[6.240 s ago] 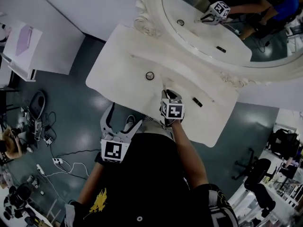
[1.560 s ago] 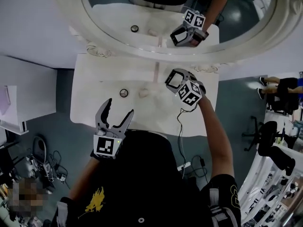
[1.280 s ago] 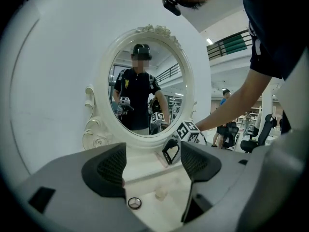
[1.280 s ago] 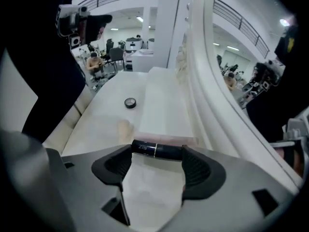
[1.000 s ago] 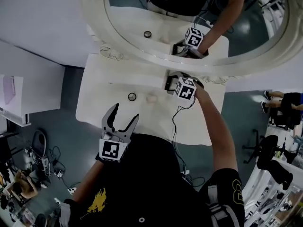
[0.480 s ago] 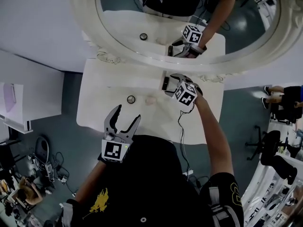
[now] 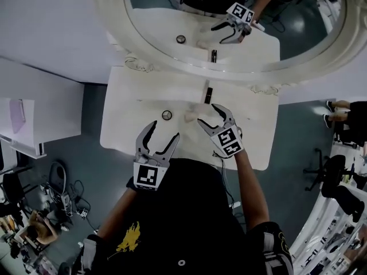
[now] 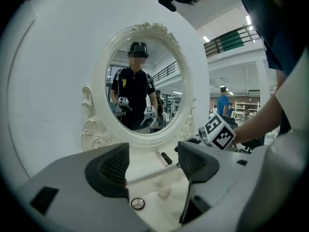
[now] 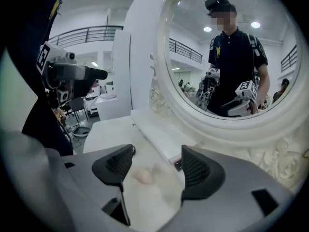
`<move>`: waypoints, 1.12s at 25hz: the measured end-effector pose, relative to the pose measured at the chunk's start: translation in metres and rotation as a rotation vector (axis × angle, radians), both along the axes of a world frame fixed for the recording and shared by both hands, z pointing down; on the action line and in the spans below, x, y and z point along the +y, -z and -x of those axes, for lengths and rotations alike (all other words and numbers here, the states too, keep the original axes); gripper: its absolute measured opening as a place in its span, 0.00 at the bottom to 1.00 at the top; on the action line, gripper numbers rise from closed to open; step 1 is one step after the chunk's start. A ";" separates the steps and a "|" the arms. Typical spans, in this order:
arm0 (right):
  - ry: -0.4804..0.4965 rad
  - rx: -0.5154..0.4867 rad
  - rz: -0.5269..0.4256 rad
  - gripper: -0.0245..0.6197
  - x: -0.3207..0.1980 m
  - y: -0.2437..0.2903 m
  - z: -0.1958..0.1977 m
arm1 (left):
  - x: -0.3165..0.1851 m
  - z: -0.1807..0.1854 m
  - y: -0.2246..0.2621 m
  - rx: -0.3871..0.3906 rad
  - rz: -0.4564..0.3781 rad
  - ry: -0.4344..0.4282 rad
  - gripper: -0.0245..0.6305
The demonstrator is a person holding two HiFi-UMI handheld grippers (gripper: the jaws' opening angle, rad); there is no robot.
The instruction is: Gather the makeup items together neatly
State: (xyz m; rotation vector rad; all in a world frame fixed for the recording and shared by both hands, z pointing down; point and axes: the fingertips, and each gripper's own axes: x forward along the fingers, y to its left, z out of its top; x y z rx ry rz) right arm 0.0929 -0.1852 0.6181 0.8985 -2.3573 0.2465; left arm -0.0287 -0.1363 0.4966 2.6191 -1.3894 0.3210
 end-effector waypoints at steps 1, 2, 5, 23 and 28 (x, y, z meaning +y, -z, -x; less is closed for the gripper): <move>0.002 -0.012 0.003 0.55 0.008 0.001 0.009 | 0.000 0.001 0.003 0.013 -0.016 0.003 0.53; 0.009 -0.020 0.005 0.55 0.015 0.002 0.018 | 0.001 0.002 0.003 0.016 -0.012 0.007 0.53; 0.039 -0.021 -0.001 0.55 0.027 -0.001 0.034 | 0.005 0.008 -0.002 -0.035 0.047 -0.001 0.53; -0.373 -0.132 0.077 0.48 0.051 0.013 0.010 | -0.012 0.029 -0.195 -0.335 0.315 -0.369 0.53; -0.474 -0.142 0.091 0.47 0.078 0.022 0.005 | -0.029 0.022 -0.249 -0.446 0.354 -0.409 0.52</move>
